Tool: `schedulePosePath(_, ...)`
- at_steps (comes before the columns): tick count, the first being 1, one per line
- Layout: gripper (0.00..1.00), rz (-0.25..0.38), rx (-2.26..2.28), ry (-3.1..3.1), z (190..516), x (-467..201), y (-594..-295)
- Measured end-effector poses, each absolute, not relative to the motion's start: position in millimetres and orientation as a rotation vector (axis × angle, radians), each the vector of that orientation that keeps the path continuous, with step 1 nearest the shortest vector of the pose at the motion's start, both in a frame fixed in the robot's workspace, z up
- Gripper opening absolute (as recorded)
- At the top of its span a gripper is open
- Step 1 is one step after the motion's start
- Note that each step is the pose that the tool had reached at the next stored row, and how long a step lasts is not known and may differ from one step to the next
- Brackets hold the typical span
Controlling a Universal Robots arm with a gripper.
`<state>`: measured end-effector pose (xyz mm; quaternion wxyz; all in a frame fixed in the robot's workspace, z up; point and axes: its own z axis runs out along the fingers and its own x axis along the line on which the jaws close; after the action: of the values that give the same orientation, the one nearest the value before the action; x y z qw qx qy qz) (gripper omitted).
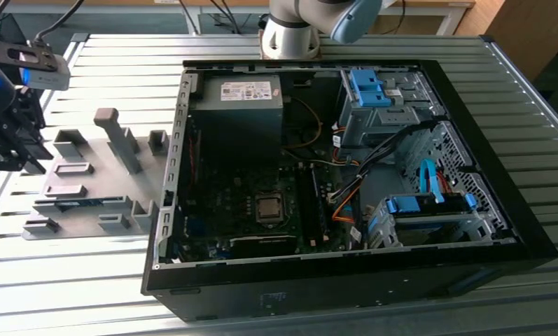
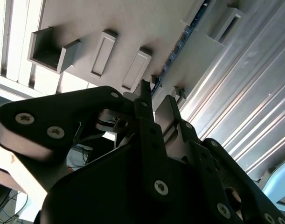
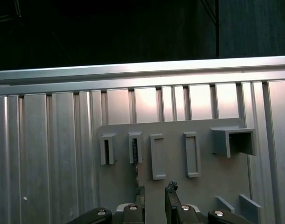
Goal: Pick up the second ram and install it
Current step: 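Pick up the second ram and move it above second insertion slot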
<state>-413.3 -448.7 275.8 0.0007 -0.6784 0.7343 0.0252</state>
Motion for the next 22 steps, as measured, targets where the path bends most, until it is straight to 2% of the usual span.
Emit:
schedulePosePath(11, 0.31, 0.079, -2.131, 2.305, 274.2, -413.1, -450.6)
schedulePosePath(22, 0.31, 0.076, -2.175, 2.265, 256.6, -411.5, -452.4)
